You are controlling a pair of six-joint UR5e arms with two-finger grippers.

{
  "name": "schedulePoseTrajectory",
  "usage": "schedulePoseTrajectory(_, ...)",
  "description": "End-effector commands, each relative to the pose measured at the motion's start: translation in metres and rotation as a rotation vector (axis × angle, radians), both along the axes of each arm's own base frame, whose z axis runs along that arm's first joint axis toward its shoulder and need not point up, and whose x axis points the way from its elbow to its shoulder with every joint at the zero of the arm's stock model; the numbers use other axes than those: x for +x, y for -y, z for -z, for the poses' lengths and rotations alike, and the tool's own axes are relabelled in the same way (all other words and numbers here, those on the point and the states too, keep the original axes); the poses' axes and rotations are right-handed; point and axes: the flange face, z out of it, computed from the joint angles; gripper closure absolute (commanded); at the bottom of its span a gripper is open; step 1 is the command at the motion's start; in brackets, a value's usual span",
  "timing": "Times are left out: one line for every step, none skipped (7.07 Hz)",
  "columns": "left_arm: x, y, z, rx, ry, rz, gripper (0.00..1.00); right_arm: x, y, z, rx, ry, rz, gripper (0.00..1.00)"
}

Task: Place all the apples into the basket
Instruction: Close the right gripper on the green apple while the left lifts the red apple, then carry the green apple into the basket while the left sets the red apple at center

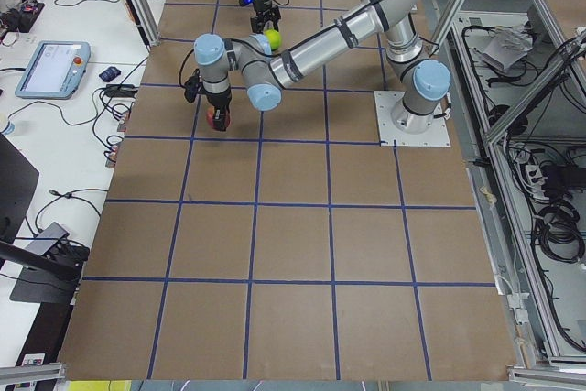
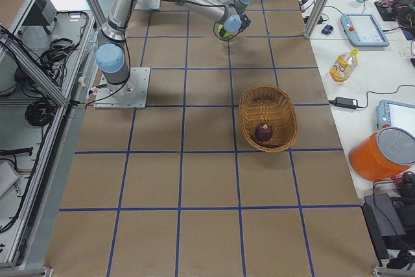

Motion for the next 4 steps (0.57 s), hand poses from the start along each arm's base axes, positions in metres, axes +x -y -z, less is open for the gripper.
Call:
schedulePoseTrajectory(-0.099, -0.019, -0.002, -0.003, -0.002, -0.125, 0.63, 0.001, 0.005, -0.007, -0.033, 0.012, -0.022, 1.0)
schedulePoseTrajectory(-0.147, -0.024, -0.002, -0.006, -0.002, -0.155, 0.63, -0.008, 0.011, -0.015, -0.05, 0.016, -0.027, 1.0)
schedulePoseTrajectory(-0.19, -0.03, -0.004, -0.016, -0.004, -0.193, 0.63, -0.018, 0.012, -0.037, -0.079, -0.001, -0.019, 1.0)
schedulePoseTrajectory(-0.226, -0.039, 0.016, 0.016, -0.004, -0.249, 0.63, -0.046, 0.018, -0.063, -0.09, -0.005, 0.022, 1.0)
